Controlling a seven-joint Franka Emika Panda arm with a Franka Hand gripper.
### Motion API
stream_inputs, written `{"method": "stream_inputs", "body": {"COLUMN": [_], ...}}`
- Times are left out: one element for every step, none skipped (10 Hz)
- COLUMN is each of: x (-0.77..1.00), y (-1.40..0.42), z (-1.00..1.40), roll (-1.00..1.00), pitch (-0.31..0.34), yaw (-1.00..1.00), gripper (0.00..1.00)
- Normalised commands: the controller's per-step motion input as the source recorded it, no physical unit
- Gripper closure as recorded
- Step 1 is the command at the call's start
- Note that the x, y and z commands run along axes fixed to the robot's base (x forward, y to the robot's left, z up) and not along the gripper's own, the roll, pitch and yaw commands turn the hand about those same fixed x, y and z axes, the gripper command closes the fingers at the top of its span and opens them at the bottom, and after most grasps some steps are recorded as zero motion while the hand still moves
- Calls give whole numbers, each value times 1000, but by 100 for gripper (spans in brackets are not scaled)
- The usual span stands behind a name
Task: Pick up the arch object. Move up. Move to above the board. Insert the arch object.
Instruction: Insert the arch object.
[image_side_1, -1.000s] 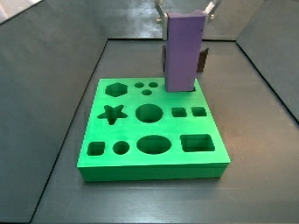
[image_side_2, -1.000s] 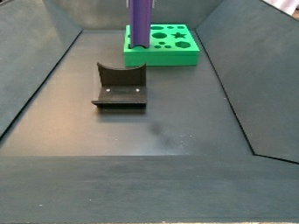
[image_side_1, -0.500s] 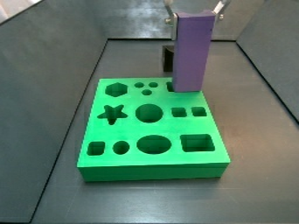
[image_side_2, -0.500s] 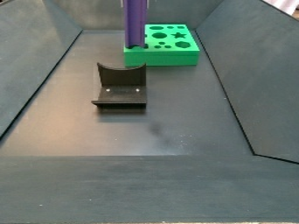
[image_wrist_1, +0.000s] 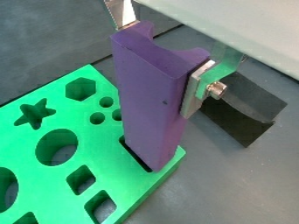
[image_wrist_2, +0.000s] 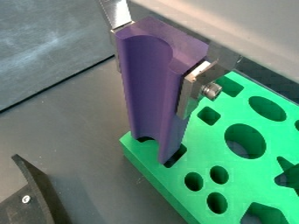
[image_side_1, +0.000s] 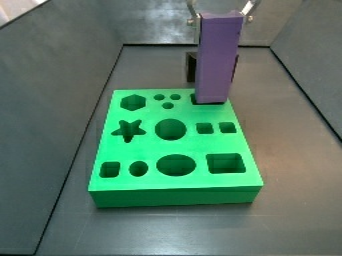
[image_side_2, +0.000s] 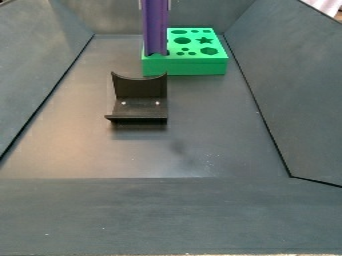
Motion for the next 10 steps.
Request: {"method": "stream_inputs", "body": {"x": [0, 0, -74, -100, -126, -183, -163, -51, -23, 0], "y": [0, 0, 0, -63, -34, -43, -111, -31, -83, -34], "z": [-54, -40, -51, 0, 0, 0, -23, -57, -80, -177], "roll": [0, 6, 39, 60, 57, 57, 81, 51, 77, 94], "pitch": [0, 0, 0, 0, 0, 0, 0, 0, 0, 0], "yaw": [-100, -83, -71, -77, -60, -71, -86, -91, -89, -34], "gripper": [100, 100, 100, 100, 100, 100, 100, 100, 100, 100]}}
